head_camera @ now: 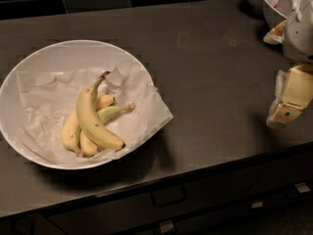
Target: Pick banana from white bowl
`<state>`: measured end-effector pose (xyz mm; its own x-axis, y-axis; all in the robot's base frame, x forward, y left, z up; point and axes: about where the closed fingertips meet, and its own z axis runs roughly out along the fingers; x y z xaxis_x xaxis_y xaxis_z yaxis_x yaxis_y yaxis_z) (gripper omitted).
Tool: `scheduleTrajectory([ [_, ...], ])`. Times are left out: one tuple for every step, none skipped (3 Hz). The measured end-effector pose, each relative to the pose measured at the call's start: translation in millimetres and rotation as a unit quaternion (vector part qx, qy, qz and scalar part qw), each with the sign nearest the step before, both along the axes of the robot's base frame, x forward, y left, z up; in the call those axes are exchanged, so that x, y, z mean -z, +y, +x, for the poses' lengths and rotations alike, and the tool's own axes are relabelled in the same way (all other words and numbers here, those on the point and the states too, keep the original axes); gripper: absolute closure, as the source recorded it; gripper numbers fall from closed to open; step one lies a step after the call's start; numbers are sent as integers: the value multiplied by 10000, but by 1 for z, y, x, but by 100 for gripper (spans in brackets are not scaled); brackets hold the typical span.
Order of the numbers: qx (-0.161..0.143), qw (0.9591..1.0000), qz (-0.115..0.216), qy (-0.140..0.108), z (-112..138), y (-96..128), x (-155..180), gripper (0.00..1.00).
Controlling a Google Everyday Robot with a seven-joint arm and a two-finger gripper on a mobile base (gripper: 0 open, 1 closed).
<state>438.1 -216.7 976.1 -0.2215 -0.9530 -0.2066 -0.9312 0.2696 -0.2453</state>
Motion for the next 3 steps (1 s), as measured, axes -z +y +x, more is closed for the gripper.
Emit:
scheduleTrajectory([
  [0,10000,0,0,0,0,0,0],
  [-77,10000,34,17,3,19,6,0],
  [-398,9989,222,59,7,61,14,0],
])
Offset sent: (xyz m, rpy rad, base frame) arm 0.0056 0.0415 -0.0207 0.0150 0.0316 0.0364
